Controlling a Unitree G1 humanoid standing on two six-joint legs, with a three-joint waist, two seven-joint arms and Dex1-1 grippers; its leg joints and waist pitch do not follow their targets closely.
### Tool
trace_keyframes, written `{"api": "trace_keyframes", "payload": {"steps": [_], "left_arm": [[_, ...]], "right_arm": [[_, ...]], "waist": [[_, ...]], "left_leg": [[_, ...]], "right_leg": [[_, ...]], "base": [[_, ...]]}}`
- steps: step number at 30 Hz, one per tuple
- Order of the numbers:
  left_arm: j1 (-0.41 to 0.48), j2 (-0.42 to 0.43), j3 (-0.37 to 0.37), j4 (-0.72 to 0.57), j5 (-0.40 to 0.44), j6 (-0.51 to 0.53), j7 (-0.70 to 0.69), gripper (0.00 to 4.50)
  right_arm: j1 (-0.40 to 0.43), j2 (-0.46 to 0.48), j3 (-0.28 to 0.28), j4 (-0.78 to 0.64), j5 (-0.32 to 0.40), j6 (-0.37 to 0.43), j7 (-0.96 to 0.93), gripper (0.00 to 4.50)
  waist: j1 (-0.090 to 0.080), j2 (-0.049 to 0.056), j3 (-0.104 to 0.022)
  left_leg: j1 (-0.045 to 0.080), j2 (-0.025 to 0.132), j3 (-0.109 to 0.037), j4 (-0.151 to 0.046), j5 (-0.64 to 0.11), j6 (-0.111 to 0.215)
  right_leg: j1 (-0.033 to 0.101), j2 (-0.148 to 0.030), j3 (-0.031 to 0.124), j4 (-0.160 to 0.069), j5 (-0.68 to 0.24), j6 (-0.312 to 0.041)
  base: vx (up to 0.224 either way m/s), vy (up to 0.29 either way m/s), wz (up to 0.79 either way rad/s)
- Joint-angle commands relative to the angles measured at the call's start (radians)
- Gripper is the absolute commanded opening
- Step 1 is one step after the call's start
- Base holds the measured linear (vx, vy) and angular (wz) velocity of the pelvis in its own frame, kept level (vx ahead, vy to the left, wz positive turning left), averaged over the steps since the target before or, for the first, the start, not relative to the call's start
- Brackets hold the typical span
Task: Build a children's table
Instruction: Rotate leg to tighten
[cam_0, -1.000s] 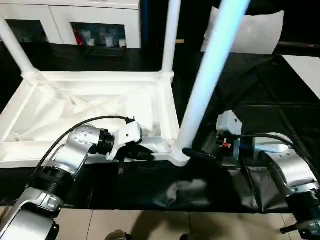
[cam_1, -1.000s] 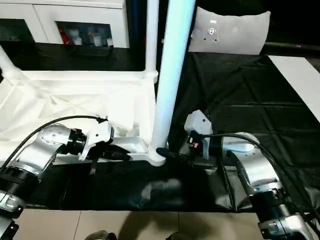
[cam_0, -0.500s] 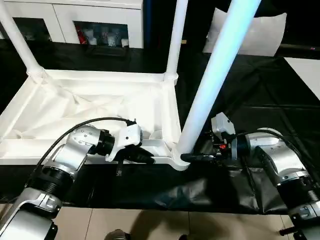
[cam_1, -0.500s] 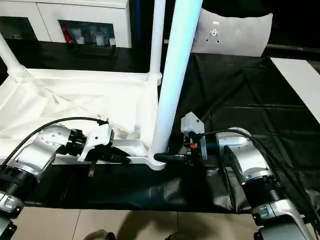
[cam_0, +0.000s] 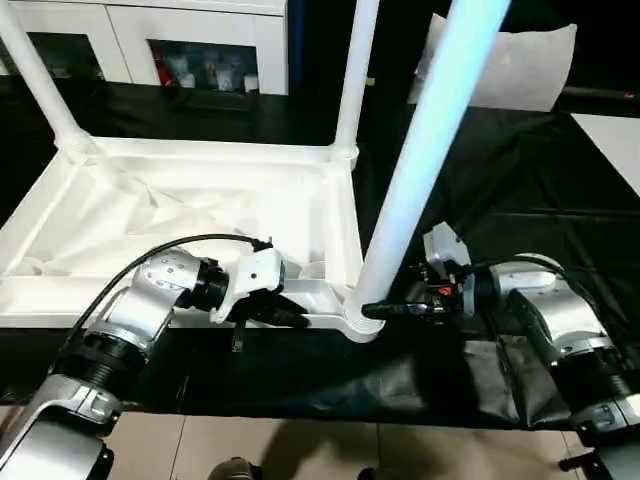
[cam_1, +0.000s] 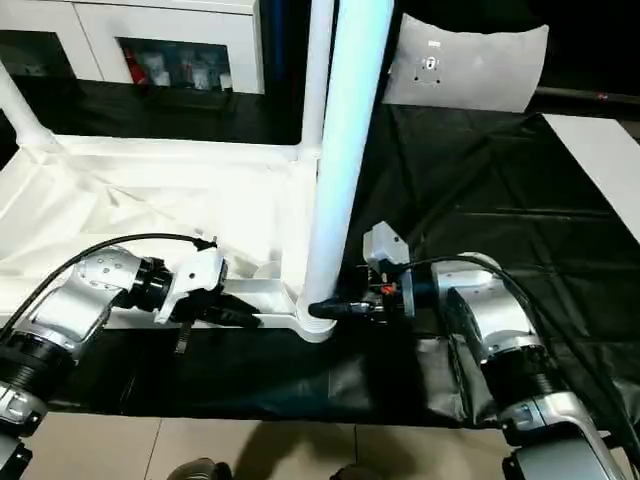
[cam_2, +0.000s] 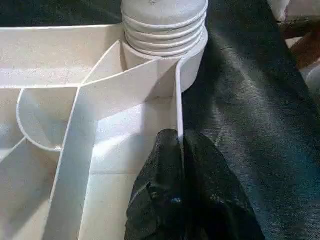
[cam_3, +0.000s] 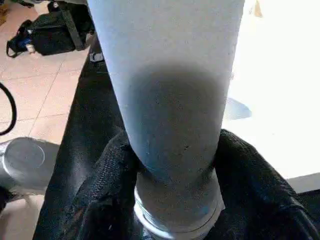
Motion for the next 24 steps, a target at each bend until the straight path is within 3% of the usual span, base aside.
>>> {"api": "trace_keyframes", "payload": {"steps": [1, 5, 6, 8, 9, 11, 13, 14, 16, 19, 21, 23, 24], "left_arm": [[0.011, -0.022, -0.021, 0.008, 0.002, 0.021, -0.004, 0.00], [-0.019, -0.072, 0.012, 0.006, -0.018, 0.088, 0.078, 0.00], [-0.030, -0.084, 0.018, 0.012, -0.013, 0.110, 0.107, 0.00], [-0.062, -0.123, 0.039, 0.034, -0.001, 0.166, 0.196, 0.00], [-0.063, -0.125, 0.040, 0.035, -0.001, 0.168, 0.200, 0.00], [-0.075, -0.148, 0.051, 0.040, 0.008, 0.200, 0.244, 0.00], [-0.093, -0.191, 0.065, 0.048, 0.028, 0.252, 0.332, 0.00], [-0.102, -0.211, 0.073, 0.054, 0.034, 0.275, 0.371, 0.00], [-0.130, -0.270, 0.093, 0.070, 0.035, 0.321, 0.457, 0.00], [-0.163, -0.331, 0.114, 0.095, 0.036, 0.357, 0.557, 0.00], [-0.177, -0.361, 0.124, 0.108, 0.040, 0.364, 0.614, 0.00], [-0.181, -0.378, 0.123, 0.106, 0.042, 0.365, 0.628, 0.00], [-0.183, -0.392, 0.124, 0.103, 0.047, 0.370, 0.637, 0.00]], "right_arm": [[0.051, -0.002, 0.024, -0.052, 0.008, 0.022, 0.019, 1.94], [0.115, 0.033, 0.010, -0.132, -0.011, 0.079, -0.123, 1.94], [0.125, 0.052, 0.008, -0.146, -0.026, 0.102, -0.184, 1.94], [0.163, 0.128, 0.003, -0.202, -0.067, 0.182, -0.368, 1.94], [0.164, 0.132, 0.003, -0.204, -0.068, 0.184, -0.375, 1.94], [0.179, 0.187, -0.005, -0.232, -0.085, 0.224, -0.473, 1.93], [0.181, 0.285, -0.020, -0.238, -0.125, 0.281, -0.648, 1.93], [0.179, 0.324, -0.027, -0.236, -0.141, 0.303, -0.719, 1.93], [0.152, 0.421, -0.057, -0.200, -0.160, 0.342, -0.889, 1.93], [0.115, 0.496, -0.082, -0.156, -0.167, 0.354, -1.003, 1.93], [0.083, 0.529, -0.103, -0.118, -0.186, 0.366, -1.085, 1.93], [0.064, 0.560, -0.137, -0.099, -0.155, 0.356, -1.113, 1.93], [0.052, 0.588, -0.165, -0.094, -0.138, 0.355, -1.136, 2.28]], "waist": [[0.003, 0.003, -0.054], [0.007, 0.010, -0.042], [0.006, 0.006, -0.042], [0.001, 0.009, -0.030], [0.002, 0.014, -0.025], [-0.009, 0.007, -0.021], [-0.018, 0.007, -0.019], [-0.023, 0.011, -0.016], [-0.031, 0.008, -0.010], [-0.036, 0.004, -0.012], [-0.041, 0.002, -0.016], [-0.039, 0.002, -0.016], [-0.038, 0.001, -0.016]], "left_leg": [[0.023, 0.039, 0.007, -0.067, -0.098, 0.109], [0.024, 0.039, 0.005, -0.076, -0.149, 0.079], [0.027, 0.039, 0.004, -0.079, -0.180, 0.064], [0.027, 0.036, 0.000, -0.091, -0.257, 0.021], [0.027, 0.035, -0.001, -0.096, -0.274, 0.004], [0.020, 0.033, -0.010, -0.106, -0.333, -0.039], [0.019, 0.032, -0.013, -0.110, -0.351, -0.047], [0.023, 0.031, -0.013, -0.111, -0.376, -0.058], [0.026, 0.028, -0.018, -0.114, -0.419, -0.079], [0.027, 0.027, -0.019, -0.114, -0.413, -0.069], [0.027, 0.027, -0.015, -0.115, -0.371, -0.060], [0.021, 0.028, -0.008, -0.117, -0.295, -0.038], [0.019, 0.027, -0.007, -0.118, -0.288, -0.032]], "right_leg": [[0.038, -0.038, 0.010, -0.051, 0.060, -0.331], [0.033, -0.039, 0.013, -0.059, 0.006, -0.317], [0.032, -0.039, 0.013, -0.064, -0.038, -0.309], [0.024, -0.040, 0.016, -0.079, -0.197, -0.267], [0.021, -0.040, 0.018, -0.083, -0.235, -0.250], [0.020, -0.042, 0.015, -0.092, -0.367, -0.188], [0.013, -0.042, 0.016, -0.098, -0.393, -0.161], [0.003, -0.041, 0.016, -0.101, -0.426, -0.152], [-0.008, -0.044, 0.017, -0.111, -0.508, -0.123], [-0.007, -0.043, 0.018, -0.116, -0.496, -0.104], [-0.006, -0.042, 0.018, -0.114, -0.424, -0.116], [0.001, -0.038, 0.019, -0.109, -0.282, -0.134], [0.003, -0.038, 0.017, -0.109, -0.272, -0.137]], "base": [[0.000, 0.000, 0.00], [0.000, 0.000, 0.00], [0.000, 0.000, 0.00], [0.000, 0.000, 0.00], [0.000, 0.000, 0.00], [0.000, 0.000, 0.00], [0.000, 0.000, 0.00], [0.000, 0.000, 0.00], [0.000, 0.000, 0.00], [0.000, 0.000, 0.00], [0.000, 0.000, 0.00], [0.000, 0.000, 0.00], [0.000, 0.000, 0.00]]}}
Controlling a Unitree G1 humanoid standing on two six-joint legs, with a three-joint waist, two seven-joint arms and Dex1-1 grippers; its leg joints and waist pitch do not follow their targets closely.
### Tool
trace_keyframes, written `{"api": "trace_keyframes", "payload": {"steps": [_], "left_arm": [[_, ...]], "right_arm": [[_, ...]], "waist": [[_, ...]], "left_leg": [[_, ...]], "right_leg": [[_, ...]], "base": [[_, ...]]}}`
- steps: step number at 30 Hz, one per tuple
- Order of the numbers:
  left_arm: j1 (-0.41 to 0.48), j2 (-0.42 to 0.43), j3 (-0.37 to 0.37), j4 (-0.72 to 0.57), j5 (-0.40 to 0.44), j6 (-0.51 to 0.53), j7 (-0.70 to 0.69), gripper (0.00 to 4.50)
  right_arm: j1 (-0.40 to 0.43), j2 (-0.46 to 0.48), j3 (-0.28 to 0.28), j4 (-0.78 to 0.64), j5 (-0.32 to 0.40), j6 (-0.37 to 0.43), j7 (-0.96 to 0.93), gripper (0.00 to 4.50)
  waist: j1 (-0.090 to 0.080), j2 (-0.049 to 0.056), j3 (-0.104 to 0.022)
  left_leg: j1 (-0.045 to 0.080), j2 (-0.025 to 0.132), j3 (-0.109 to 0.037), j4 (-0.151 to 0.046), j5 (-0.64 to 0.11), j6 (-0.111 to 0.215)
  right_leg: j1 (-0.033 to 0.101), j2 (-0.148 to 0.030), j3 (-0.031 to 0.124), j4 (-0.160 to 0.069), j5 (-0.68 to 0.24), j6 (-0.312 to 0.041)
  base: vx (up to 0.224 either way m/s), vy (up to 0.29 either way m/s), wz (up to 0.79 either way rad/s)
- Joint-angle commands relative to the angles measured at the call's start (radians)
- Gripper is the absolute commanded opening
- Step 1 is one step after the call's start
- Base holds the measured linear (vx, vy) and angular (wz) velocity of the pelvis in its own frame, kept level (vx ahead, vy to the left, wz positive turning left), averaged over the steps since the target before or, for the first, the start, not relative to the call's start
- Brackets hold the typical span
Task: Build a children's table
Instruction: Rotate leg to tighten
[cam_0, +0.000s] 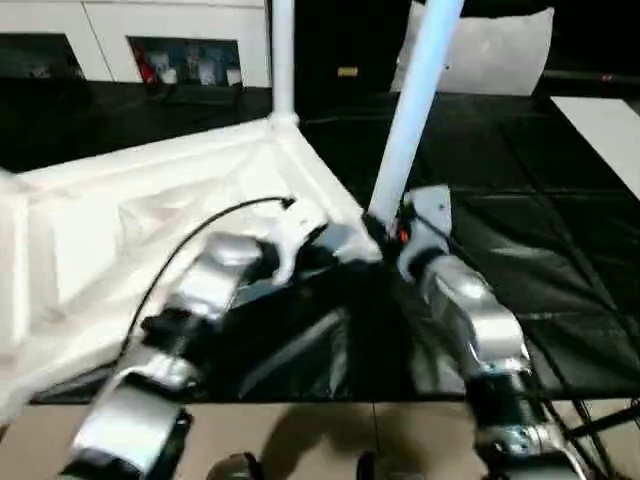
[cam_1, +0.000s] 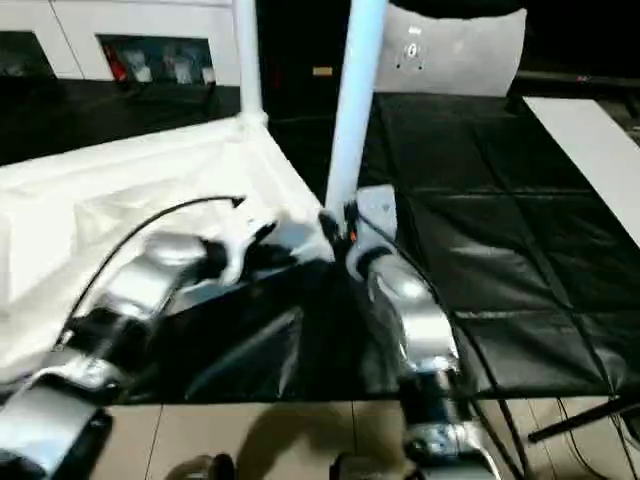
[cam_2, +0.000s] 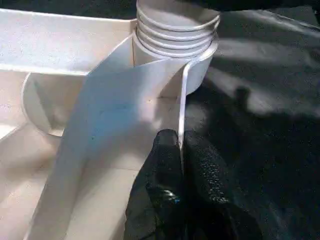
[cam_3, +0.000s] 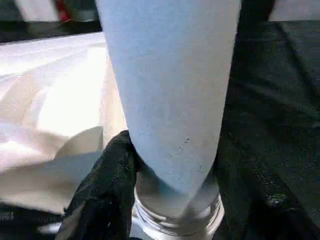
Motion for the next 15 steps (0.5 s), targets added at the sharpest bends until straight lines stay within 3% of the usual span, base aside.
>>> {"api": "trace_keyframes", "payload": {"steps": [1, 3, 5, 7, 14, 15], "left_arm": [[-0.023, -0.083, 0.006, -0.017, -0.017, -0.015, 0.062, 0.00], [-0.016, -0.080, 0.002, -0.024, -0.010, -0.014, 0.059, 0.00], [-0.001, -0.059, -0.007, -0.035, 0.000, -0.020, 0.046, 0.00], [0.034, -0.009, -0.015, -0.063, 0.009, -0.018, 0.026, 0.00], [0.086, 0.088, -0.033, -0.090, -0.002, -0.096, -0.119, 0.00], [0.102, 0.118, -0.035, -0.092, -0.017, -0.127, -0.192, 0.00]], "right_arm": [[0.017, 0.102, 0.062, 0.067, 0.077, 0.045, 0.033, 2.49], [0.017, 0.103, 0.052, 0.060, 0.072, 0.041, 0.031, 2.66], [0.020, 0.081, 0.038, 0.054, 0.071, 0.037, 0.036, 2.86], [0.047, -0.030, 0.073, 0.031, 0.036, 0.022, 0.128, 3.07], [0.089, -0.187, 0.032, -0.041, 0.097, -0.029, 0.374, 3.49], [0.095, -0.286, 0.068, -0.072, 0.122, -0.034, 0.548, 3.57]], "waist": [[-0.002, -0.010, -0.039], [0.000, -0.007, -0.039], [0.000, -0.007, -0.042], [0.002, -0.004, -0.046], [0.001, -0.012, -0.063], [0.003, -0.009, -0.069]], "left_leg": [[0.017, 0.037, -0.009, -0.090, -0.292, -0.011], [0.018, 0.038, -0.009, -0.090, -0.295, -0.004], [0.016, 0.039, -0.008, -0.088, -0.264, -0.001], [0.015, 0.040, -0.008, -0.085, -0.232, 0.006], [0.002, 0.033, 0.000, -0.062, -0.075, 0.093], [0.006, 0.034, 0.000, -0.057, -0.040, 0.113]], "right_leg": [[0.013, -0.027, 0.014, -0.081, -0.291, -0.136], [0.013, -0.030, 0.014, -0.082, -0.302, -0.135], [0.016, -0.030, 0.014, -0.077, -0.247, -0.139], [0.023, -0.030, 0.012, -0.071, -0.186, -0.152], [0.048, -0.030, 0.010, -0.046, 0.057, -0.225], [0.051, -0.027, 0.008, -0.038, 0.125, -0.248]], "base": [[0.000, 0.000, 0.00], [0.000, 0.000, 0.00], [0.000, 0.000, 0.00], [0.000, 0.000, 0.00], [0.000, 0.000, 0.00], [0.000, 0.000, 0.00]]}}
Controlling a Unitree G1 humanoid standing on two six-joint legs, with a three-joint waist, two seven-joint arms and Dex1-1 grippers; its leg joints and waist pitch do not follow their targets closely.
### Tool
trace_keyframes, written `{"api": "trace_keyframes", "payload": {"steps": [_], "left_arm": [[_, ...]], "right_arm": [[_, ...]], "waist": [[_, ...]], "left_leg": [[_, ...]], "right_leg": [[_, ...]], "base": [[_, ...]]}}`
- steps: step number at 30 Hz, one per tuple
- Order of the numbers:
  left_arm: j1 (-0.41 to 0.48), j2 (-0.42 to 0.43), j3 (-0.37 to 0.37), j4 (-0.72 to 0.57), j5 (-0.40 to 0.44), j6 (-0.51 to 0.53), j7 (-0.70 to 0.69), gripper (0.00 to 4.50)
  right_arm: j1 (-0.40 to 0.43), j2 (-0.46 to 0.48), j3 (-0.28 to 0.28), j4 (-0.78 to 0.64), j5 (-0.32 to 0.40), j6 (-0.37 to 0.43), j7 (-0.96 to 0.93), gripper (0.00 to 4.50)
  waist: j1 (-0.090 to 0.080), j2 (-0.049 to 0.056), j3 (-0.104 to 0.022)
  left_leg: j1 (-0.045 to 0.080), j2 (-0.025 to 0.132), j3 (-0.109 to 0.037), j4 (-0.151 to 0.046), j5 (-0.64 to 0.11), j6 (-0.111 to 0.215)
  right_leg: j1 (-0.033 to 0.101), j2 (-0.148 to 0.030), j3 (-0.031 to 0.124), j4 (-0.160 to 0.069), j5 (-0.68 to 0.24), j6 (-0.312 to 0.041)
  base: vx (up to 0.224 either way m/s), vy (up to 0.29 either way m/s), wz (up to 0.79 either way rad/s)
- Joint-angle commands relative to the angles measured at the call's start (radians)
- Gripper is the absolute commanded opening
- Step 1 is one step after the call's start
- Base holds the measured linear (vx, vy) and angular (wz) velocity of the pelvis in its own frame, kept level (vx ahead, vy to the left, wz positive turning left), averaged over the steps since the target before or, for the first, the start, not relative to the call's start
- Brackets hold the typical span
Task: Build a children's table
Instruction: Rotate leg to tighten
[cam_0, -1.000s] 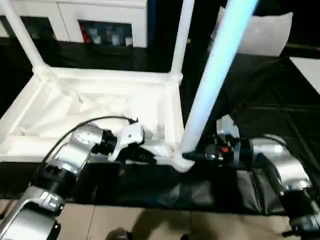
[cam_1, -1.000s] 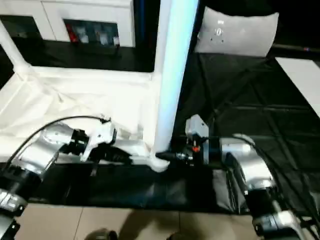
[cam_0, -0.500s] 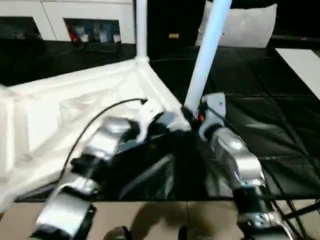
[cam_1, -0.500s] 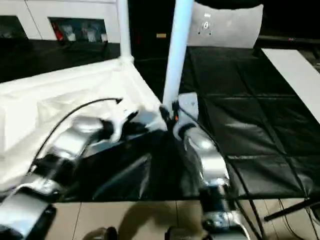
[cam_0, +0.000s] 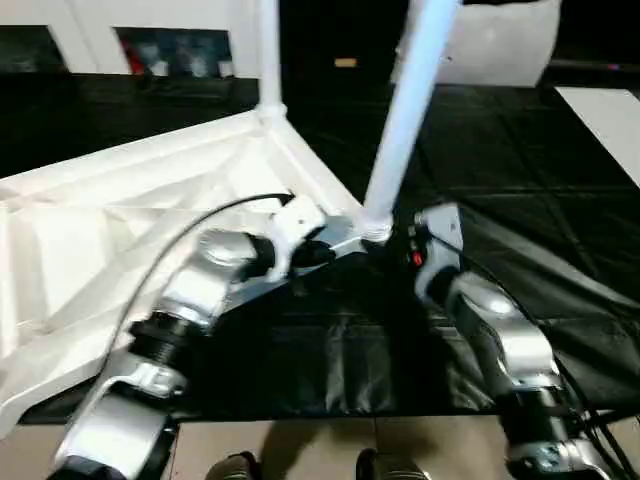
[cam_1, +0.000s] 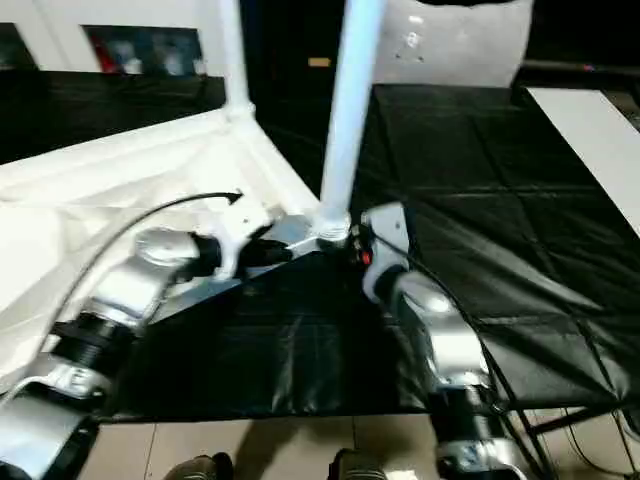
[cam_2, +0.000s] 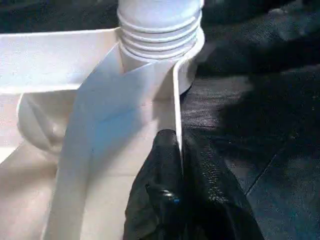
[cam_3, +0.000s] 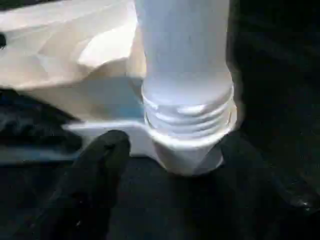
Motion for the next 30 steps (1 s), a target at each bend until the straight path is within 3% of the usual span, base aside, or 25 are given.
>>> {"api": "trace_keyframes", "payload": {"steps": [1, 4, 8, 12, 15, 16, 18, 21, 30], "left_arm": [[0.050, 0.014, -0.016, 0.012, -0.024, -0.034, -0.085, 0.00], [0.061, 0.066, -0.049, 0.027, -0.028, -0.125, -0.180, 0.00], [0.067, 0.108, -0.060, 0.032, -0.049, -0.178, -0.283, 0.00], [0.068, 0.149, -0.082, 0.028, -0.050, -0.214, -0.387, 0.00], [0.069, 0.162, -0.096, 0.025, -0.047, -0.227, -0.419, 0.00], [0.069, 0.170, -0.107, 0.023, -0.048, -0.240, -0.445, 0.00], [0.071, 0.174, -0.116, 0.016, -0.051, -0.245, -0.465, 0.00], [0.072, 0.175, -0.126, 0.005, -0.057, -0.253, -0.488, 0.00], [0.077, 0.174, -0.137, -0.019, -0.062, -0.267, -0.529, 0.00]], "right_arm": [[-0.007, -0.051, 0.018, -0.054, 0.028, -0.009, 0.125, 3.66], [-0.025, -0.148, 0.046, -0.055, 0.052, -0.028, 0.273, 3.75], [-0.060, -0.217, 0.055, -0.016, 0.055, -0.069, 0.395, 3.75], [-0.084, -0.286, 0.096, 0.023, 0.045, -0.126, 0.530, 3.75], [-0.093, -0.299, 0.109, 0.035, 0.044, -0.139, 0.563, 3.59], [-0.102, -0.306, 0.117, 0.047, 0.049, -0.145, 0.594, 3.49], [-0.110, -0.308, 0.127, 0.055, 0.054, -0.150, 0.623, 3.38], [-0.122, -0.308, 0.140, 0.069, 0.067, -0.152, 0.677, 3.16], [-0.150, -0.294, 0.159, 0.123, 0.086, -0.173, 0.751, 2.42]], "waist": [[0.008, -0.012, -0.068], [0.008, -0.011, -0.067], [0.012, -0.010, -0.065], [0.017, -0.012, -0.066], [0.028, -0.012, -0.069], [0.029, -0.017, -0.069], [0.034, -0.014, -0.069], [0.041, -0.017, -0.071], [0.050, -0.021, -0.070]], "left_leg": [[0.013, 0.029, 0.003, -0.047, -0.035, 0.123], [0.016, 0.033, 0.005, -0.047, -0.063, 0.138], [0.026, 0.041, 0.011, -0.048, -0.119, 0.107], [0.030, 0.044, 0.014, -0.046, -0.117, 0.100], [0.032, 0.045, 0.020, -0.042, -0.087, 0.116], [0.031, 0.045, 0.020, -0.042, -0.087, 0.119], [0.032, 0.047, 0.021, -0.040, -0.085, 0.121], [0.030, 0.048, 0.022, -0.038, -0.083, 0.123], [0.031, 0.049, 0.020, -0.039, -0.144, 0.084]], "right_leg": [[0.062, -0.028, 0.012, -0.039, 0.176, -0.273], [0.061, -0.032, 0.012, -0.040, 0.119, -0.290], [0.053, -0.031, 0.013, -0.046, 0.005, -0.304], [0.052, -0.030, 0.014, -0.042, -0.004, -0.308], [0.050, -0.029, 0.015, -0.036, 0.044, -0.315], [0.050, -0.029, 0.014, -0.035, 0.042, -0.316], [0.049, -0.030, 0.013, -0.033, 0.038, -0.321], [0.049, -0.031, 0.013, -0.029, 0.032, -0.323], [0.043, -0.034, 0.015, -0.037, -0.089, -0.297]], "base": [[0.000, 0.000, 0.00], [0.000, 0.000, 0.00], [0.000, 0.000, 0.00], [0.000, 0.000, 0.00], [0.000, 0.000, 0.00], [0.000, 0.000, 0.00], [0.000, 0.000, 0.00], [0.000, 0.000, 0.00], [0.000, 0.000, 0.00]]}}
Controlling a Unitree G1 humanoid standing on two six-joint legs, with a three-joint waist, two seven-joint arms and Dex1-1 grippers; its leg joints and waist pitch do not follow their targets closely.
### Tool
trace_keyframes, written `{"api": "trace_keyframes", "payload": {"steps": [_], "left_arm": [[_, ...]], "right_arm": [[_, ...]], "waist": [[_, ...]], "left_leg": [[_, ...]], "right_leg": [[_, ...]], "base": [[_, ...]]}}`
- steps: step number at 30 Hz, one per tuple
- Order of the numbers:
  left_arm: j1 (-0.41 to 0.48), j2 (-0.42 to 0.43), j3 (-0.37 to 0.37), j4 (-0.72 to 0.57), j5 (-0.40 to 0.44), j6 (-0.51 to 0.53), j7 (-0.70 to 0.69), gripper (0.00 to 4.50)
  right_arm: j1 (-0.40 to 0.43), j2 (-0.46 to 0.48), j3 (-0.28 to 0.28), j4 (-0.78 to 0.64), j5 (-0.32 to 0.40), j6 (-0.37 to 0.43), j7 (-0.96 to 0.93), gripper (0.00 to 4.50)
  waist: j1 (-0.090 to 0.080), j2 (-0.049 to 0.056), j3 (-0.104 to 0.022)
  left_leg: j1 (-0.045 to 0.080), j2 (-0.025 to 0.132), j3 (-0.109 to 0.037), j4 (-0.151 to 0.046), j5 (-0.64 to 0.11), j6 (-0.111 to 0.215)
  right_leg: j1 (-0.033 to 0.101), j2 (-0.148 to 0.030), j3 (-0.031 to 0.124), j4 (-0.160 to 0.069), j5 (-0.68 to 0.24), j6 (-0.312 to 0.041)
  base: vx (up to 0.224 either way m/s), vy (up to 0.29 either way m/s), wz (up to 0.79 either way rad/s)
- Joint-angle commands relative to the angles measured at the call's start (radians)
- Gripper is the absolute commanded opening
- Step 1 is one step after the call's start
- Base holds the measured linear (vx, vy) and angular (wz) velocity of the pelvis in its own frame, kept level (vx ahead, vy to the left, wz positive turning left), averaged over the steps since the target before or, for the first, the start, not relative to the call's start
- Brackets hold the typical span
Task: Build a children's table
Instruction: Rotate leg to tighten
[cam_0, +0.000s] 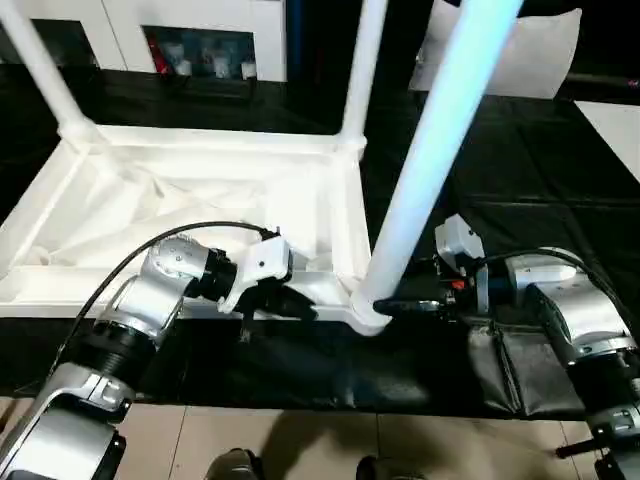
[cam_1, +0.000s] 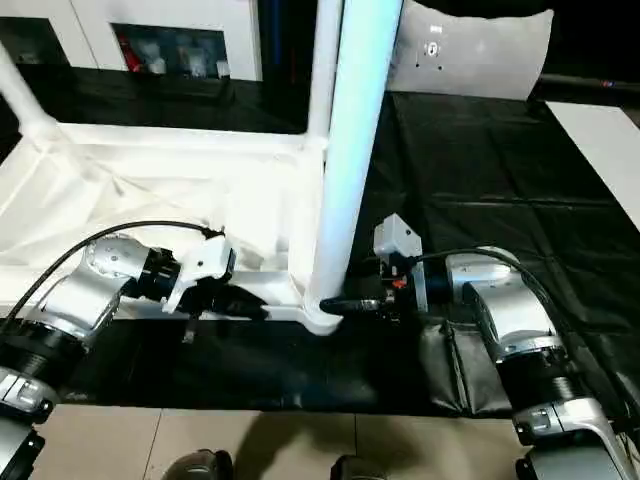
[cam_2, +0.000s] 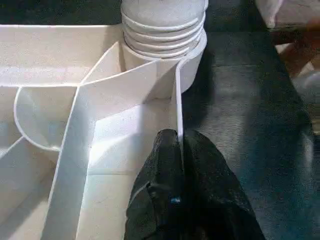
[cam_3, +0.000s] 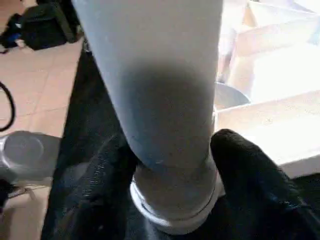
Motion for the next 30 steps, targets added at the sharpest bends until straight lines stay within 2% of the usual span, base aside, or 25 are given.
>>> {"api": "trace_keyframes", "payload": {"steps": [1, 4, 9, 10, 11, 15, 16, 18, 19, 20, 21, 22, 23, 24, 25, 26, 27, 29, 30], "left_arm": [[0.018, -0.004, -0.053, -0.022, 0.010, -0.004, -0.046, 0.00], [0.016, -0.004, -0.054, -0.016, 0.011, -0.009, -0.048, 0.00], [0.015, -0.003, -0.051, -0.004, 0.008, -0.008, -0.048, 0.00], [0.016, -0.004, -0.048, -0.002, 0.006, -0.005, -0.047, 0.00], [0.017, -0.005, -0.044, -0.001, 0.004, -0.002, -0.045, 0.00], [0.021, -0.012, -0.034, 0.001, -0.003, 0.012, -0.033, 0.00], [0.017, -0.022, -0.027, 0.008, 0.000, 0.025, -0.007, 0.00], [0.001, -0.044, -0.012, 0.027, 0.017, 0.061, 0.066, 0.00], [-0.009, -0.060, -0.005, 0.036, 0.025, 0.091, 0.109, 0.00], [-0.014, -0.067, -0.001, 0.039, 0.028, 0.105, 0.127, 0.00], [-0.023, -0.080, 0.005, 0.047, 0.034, 0.132, 0.161, 0.00], [-0.047, -0.126, 0.029, 0.063, 0.027, 0.185, 0.236, 0.00], [-0.064, -0.157, 0.044, 0.073, 0.025, 0.211, 0.285, 0.00], [-0.074, -0.172, 0.050, 0.079, 0.025, 0.221, 0.310, 0.00], [-0.079, -0.179, 0.053, 0.083, 0.026, 0.226, 0.323, 0.00], [-0.093, -0.200, 0.061, 0.093, 0.030, 0.244, 0.361, 0.00], [-0.098, -0.208, 0.063, 0.097, 0.030, 0.249, 0.374, 0.00], [-0.143, -0.284, 0.095, 0.126, 0.031, 0.297, 0.504, 0.00], [-0.143, -0.284, 0.095, 0.126, 0.031, 0.297, 0.504, 0.00]], "right_arm": [[-0.023, 0.000, 0.009, 0.012, 0.007, -0.007, 0.011, 2.32], [-0.026, 0.006, 0.013, 0.018, 0.011, -0.005, 0.027, 2.05], [-0.009, 0.006, 0.019, -0.001, 0.025, 0.011, 0.054, 1.94], [-0.001, 0.005, 0.020, -0.008, 0.029, 0.015, 0.059, 1.94], [0.009, 0.004, 0.021, -0.016, 0.033, 0.020, 0.063, 1.94], [0.039, 0.007, 0.019, -0.040, 0.044, 0.028, 0.056, 1.93], [0.063, 0.032, 0.005, -0.060, 0.053, 0.055, 0.001, 1.93], [0.095, 0.090, -0.016, -0.085, 0.043, 0.099, -0.134, 1.93], [0.102, 0.123, -0.022, -0.088, 0.023, 0.119, -0.214, 1.93], [0.105, 0.137, -0.025, -0.088, 0.014, 0.126, -0.249, 1.93], [0.106, 0.163, -0.028, -0.086, -0.007, 0.138, -0.311, 1.93], [0.102, 0.222, -0.034, -0.082, -0.038, 0.169, -0.430, 1.93], [0.099, 0.263, -0.039, -0.079, -0.056, 0.185, -0.507, 1.93], [0.095, 0.285, -0.044, -0.076, -0.063, 0.196, -0.547, 1.93], [0.093, 0.295, -0.046, -0.074, -0.067, 0.201, -0.566, 1.93], [0.088, 0.322, -0.045, -0.070, -0.080, 0.211, -0.610, 1.93], [0.085, 0.332, -0.045, -0.067, -0.087, 0.213, -0.629, 1.93], [0.054, 0.446, -0.060, -0.038, -0.133, 0.248, -0.822, 1.92], [0.054, 0.446, -0.060, -0.038, -0.133, 0.248, -0.822, 1.91]], "waist": [[-0.005, -0.013, -0.071], [-0.004, -0.014, -0.072], [-0.002, -0.015, -0.074], [-0.001, -0.011, -0.073], [0.000, -0.012, -0.073], [0.002, -0.013, -0.071], [0.003, 0.001, -0.063], [0.000, -0.002, -0.061], [-0.004, -0.005, -0.058], [-0.007, -0.003, -0.052], [-0.010, -0.003, -0.053], [-0.015, -0.001, -0.052], [-0.023, 0.000, -0.048], [-0.027, -0.001, -0.048], [-0.033, -0.002, -0.050], [-0.035, -0.003, -0.050], [-0.037, -0.002, -0.049], [-0.046, -0.001, -0.048], [-0.048, -0.001, -0.047]], "left_leg": [[0.026, 0.033, 0.001, -0.061, -0.137, 0.086], [0.025, 0.032, 0.001, -0.060, -0.118, 0.092], [0.024, 0.031, 0.002, -0.057, -0.099, 0.105], [0.024, 0.031, 0.002, -0.057, -0.099, 0.106], [0.025, 0.031, 0.002, -0.057, -0.099, 0.106], [0.025, 0.032, 0.001, -0.059, -0.120, 0.099], [0.025, 0.033, -0.001, -0.062, -0.137, 0.089], [0.025, 0.031, 0.000, -0.067, -0.166, 0.072], [0.024, 0.030, -0.002, -0.071, -0.190, 0.055], [0.027, 0.029, -0.004, -0.078, -0.239, 0.027], [0.029, 0.028, -0.007, -0.079, -0.258, 0.012], [0.027, 0.026, -0.013, -0.083, -0.286, -0.011], [0.029, 0.024, -0.014, -0.086, -0.320, -0.034], [0.029, 0.023, -0.017, -0.088, -0.334, -0.043], [0.024, 0.021, -0.023, -0.091, -0.342, -0.055], [0.022, 0.020, -0.025, -0.093, -0.351, -0.056], [0.027, 0.020, -0.024, -0.093, -0.364, -0.053], [0.030, 0.016, -0.022, -0.090, -0.395, -0.052], [0.031, 0.016, -0.024, -0.091, -0.400, -0.054]], "right_leg": [[0.041, -0.038, 0.012, -0.056, -0.080, -0.287], [0.042, -0.037, 0.012, -0.052, -0.057, -0.288], [0.043, -0.036, 0.011, -0.049, -0.028, -0.294], [0.042, -0.036, 0.011, -0.049, -0.023, -0.296], [0.043, -0.035, 0.011, -0.049, -0.020, -0.298], [0.042, -0.036, 0.010, -0.052, -0.053, -0.294], [0.036, -0.037, 0.012, -0.055, -0.077, -0.291], [0.036, -0.035, 0.014, -0.061, -0.109, -0.277], [0.035, -0.036, 0.014, -0.066, -0.152, -0.266], [0.030, -0.036, 0.015, -0.075, -0.235, -0.248], [0.029, -0.038, 0.015, -0.078, -0.277, -0.238], [0.031, -0.042, 0.014, -0.084, -0.353, -0.208], [0.021, -0.039, 0.015, -0.091, -0.413, -0.184], [0.021, -0.039, 0.014, -0.092, -0.436, -0.175], [0.025, -0.040, 0.011, -0.094, -0.464, -0.155], [0.025, -0.039, 0.009, -0.097, -0.474, -0.136], [0.018, -0.038, 0.010, -0.100, -0.479, -0.132], [0.008, -0.036, 0.011, -0.108, -0.501, -0.129], [0.006, -0.037, 0.011, -0.110, -0.517, -0.124]], "base": [[0.000, 0.000, 0.00], [0.000, 0.000, 0.00], [0.000, 0.000, 0.00], [0.000, 0.000, 0.00], [0.000, 0.000, 0.00], [0.000, 0.000, 0.00], [0.000, 0.000, 0.00], [0.000, 0.000, 0.00], [0.000, 0.000, 0.00], [0.000, 0.000, 0.00], [0.000, 0.000, 0.00], [-0.051, -0.004, -0.04], [-0.051, -0.004, -0.04], [-0.055, 0.002, -0.06], [0.000, 0.000, 0.00], [0.000, 0.000, 0.00], [0.000, 0.000, 0.00], [0.000, 0.000, 0.00], [0.000, 0.000, 0.00]]}}
